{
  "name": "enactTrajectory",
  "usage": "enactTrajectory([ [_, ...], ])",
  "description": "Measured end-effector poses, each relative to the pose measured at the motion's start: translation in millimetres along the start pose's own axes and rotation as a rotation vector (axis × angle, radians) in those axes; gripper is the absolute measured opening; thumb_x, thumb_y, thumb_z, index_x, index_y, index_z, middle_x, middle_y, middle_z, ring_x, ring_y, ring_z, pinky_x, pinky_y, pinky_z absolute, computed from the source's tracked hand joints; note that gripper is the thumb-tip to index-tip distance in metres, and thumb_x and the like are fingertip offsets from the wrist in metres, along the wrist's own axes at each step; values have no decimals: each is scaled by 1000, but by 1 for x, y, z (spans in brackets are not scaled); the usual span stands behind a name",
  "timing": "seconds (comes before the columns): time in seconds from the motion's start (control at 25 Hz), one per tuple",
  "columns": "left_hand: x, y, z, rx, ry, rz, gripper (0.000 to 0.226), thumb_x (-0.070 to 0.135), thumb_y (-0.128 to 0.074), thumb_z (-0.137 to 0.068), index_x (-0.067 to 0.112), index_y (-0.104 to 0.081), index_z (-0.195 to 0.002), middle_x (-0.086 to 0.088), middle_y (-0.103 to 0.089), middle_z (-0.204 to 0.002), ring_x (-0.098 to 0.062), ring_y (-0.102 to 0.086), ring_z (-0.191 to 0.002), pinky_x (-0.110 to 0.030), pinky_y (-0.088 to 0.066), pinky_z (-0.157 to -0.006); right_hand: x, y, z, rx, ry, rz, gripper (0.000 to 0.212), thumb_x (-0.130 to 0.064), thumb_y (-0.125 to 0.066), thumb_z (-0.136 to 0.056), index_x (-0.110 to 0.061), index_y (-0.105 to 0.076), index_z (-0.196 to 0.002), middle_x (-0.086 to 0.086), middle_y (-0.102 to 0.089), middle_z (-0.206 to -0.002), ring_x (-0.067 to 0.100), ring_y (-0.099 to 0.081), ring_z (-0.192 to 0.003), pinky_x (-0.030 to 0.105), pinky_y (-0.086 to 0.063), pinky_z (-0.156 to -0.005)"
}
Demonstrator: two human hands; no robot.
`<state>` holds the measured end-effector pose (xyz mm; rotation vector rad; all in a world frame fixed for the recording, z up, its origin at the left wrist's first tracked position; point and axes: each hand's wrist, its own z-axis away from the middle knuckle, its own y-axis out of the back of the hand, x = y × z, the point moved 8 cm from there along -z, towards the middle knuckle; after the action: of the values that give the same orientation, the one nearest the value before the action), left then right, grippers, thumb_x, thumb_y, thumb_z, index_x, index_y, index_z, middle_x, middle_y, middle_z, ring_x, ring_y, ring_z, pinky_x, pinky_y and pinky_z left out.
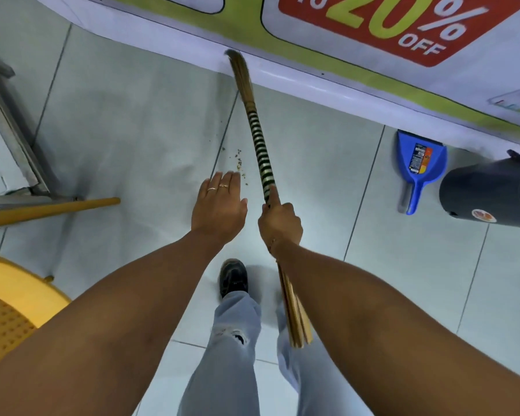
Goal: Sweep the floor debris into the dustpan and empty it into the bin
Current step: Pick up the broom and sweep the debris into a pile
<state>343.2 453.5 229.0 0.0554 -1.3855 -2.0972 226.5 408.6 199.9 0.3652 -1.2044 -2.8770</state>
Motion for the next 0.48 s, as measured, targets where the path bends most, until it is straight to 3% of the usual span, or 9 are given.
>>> enactTrajectory([
  [0.16,10,9,-27,12,-46,-99,53,24,-53,-90,-2,-41,-135,-22,-53,-137,-38,-45,-131,-49,-34,-110,-23,41,-59,-17,60,110,55,-22,-37,-99,-24,-19,-151,17,-51,-127,36,-56,-112,40,-48,-88],
  [0.36,16,13,-79,-19,54,-68,55,26,-42,-96,3,-26,-143,-17,-38,-149,-32,-28,-141,-44,-21,-117,-25,67,-134,-122,31,172,48,-17,-37,-97,-15,-33,-145,16,-51,-132,34,-53,-119,40,-46,-95],
  [0.48,27,4,-95,-49,120,-50,56,27,-44,-95,2,-27,-143,-17,-40,-148,-32,-31,-140,-44,-22,-117,-13,78,-162,-195,91,297,40,-17,-36,-97,-12,-45,-136,13,-54,-129,32,-56,-116,37,-48,-87],
])
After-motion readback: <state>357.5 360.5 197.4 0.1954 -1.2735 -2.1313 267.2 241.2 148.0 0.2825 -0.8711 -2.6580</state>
